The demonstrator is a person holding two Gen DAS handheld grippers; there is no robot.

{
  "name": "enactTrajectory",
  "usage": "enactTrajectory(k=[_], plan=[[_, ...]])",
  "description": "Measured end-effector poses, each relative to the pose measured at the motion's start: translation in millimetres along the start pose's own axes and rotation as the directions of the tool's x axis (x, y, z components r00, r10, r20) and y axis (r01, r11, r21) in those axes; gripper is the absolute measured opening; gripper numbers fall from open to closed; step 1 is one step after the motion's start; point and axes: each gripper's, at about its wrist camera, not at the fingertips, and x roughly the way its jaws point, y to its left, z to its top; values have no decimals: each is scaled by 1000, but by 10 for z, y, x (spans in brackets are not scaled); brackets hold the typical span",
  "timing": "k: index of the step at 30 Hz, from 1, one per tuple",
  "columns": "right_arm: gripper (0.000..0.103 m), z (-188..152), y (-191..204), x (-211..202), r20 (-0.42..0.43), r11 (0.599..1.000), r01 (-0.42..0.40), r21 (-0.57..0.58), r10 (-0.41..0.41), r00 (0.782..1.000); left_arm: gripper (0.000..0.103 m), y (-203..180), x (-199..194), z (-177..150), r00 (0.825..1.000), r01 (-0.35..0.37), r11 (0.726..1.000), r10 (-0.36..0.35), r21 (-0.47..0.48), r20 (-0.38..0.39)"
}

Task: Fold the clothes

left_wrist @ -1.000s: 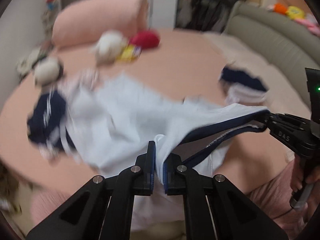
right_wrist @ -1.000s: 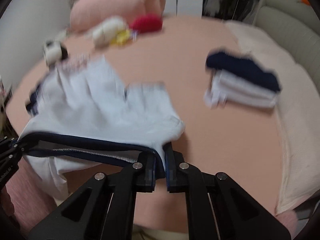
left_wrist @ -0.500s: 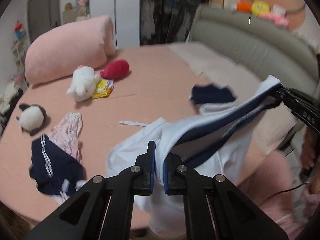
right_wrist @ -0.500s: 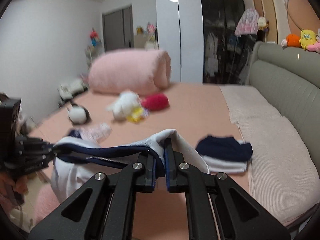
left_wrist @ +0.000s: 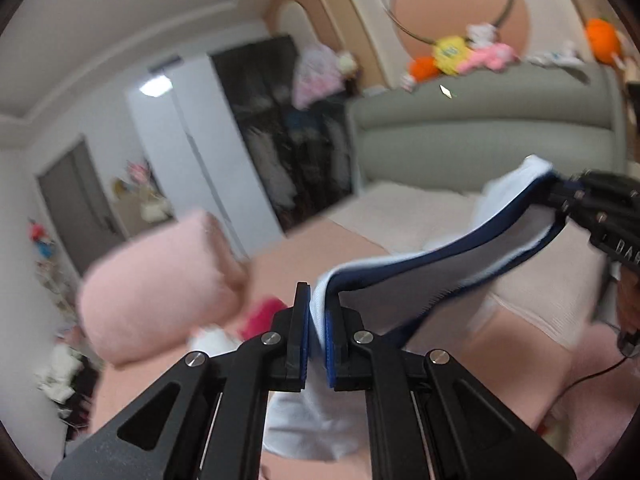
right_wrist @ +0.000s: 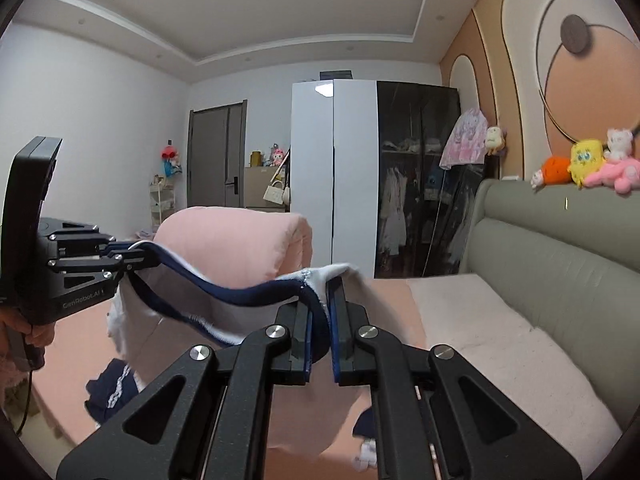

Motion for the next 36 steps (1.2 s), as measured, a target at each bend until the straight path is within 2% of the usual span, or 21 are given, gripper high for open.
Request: enactTrajectory(k=[2,3,4,5,7,8,9,10,12,14,17,19,20,22,24,25,27,28,29,33,36], plan=[[5,-378,23,8,-81,1000,-20,20,21,997,8,-148,391,-515,988,81,995,-89,-66,-128],[5,-693,18,119,-174,999,-26,47,34,984,8,-234,673,-844,967,105,987,-129,-118,-219],[6,-1072,3,283,-291,996,-28,84,51,955,8,-325,973,-1206,933,119,977,-171,-177,-317],[6,-1450,-11,447,-404,992,-24,121,72,912,8,-415,1273,-1567,887,125,963,-216,-237,-409],[6,-2190,-47,753,-594,984,1,181,108,797,8,-577,1674,-2164,796,111,941,-277,-320,-539],[6,-2515,-62,865,-664,985,27,170,94,742,8,-642,1782,-2389,763,101,929,-302,-356,-572],[8,-2749,-73,932,-710,988,45,146,73,700,8,-677,1799,-2533,753,96,913,-326,-396,-571],[9,-2902,-90,967,-742,990,51,133,65,668,12,-677,1759,-2604,760,92,898,-342,-430,-552],[11,-3000,-153,952,-758,987,53,155,84,647,27,-635,1630,-2659,787,89,870,-359,-484,-501],[18,-2996,-191,941,-754,986,48,159,90,651,45,-552,1428,-2680,818,88,827,-379,-556,-433],[21,-2939,-211,956,-740,987,48,151,81,668,45,-367,1207,-2901,852,47,720,-391,-692,-349],[22,-2914,-236,916,-730,983,45,180,103,676,45,-306,1092,-3073,862,-11,641,-384,-768,-332],[23,-2904,-248,858,-724,979,39,200,121,679,45,-346,1075,-3172,850,-25,607,-405,-794,-336],[27,-2870,-263,781,-712,969,21,245,165,682,45,-484,1078,-3360,812,-14,533,-488,-846,-321],[29,-2830,-283,718,-699,959,4,282,202,686,45,-667,1134,-3496,769,17,481,-566,-877,-295],[29,-2807,-296,697,-694,958,2,286,205,690,45,-752,1179,-3546,755,23,472,-586,-882,-294],[31,-2794,-279,713,-700,971,3,238,169,694,45,-882,1296,-3633,743,8,470,-594,-883,-309],[33,-2806,-259,736,-709,979,1,203,146,690,45,-916,1362,-3683,740,-1,441,-603,-898,-297],[34,-2834,-217,762,-719,984,-4,177,132,683,45,-910,1386,-3723,750,-13,408,-600,-913,-279],[42,-3005,-43,873,-763,994,-32,109,104,638,45,-791,1323,-3849,825,-45,291,-528,-956,-200],[45,-3134,12,955,-782,998,-34,61,69,620,45,-701,1275,-3944,875,-58,199,-462,-978,-146]])
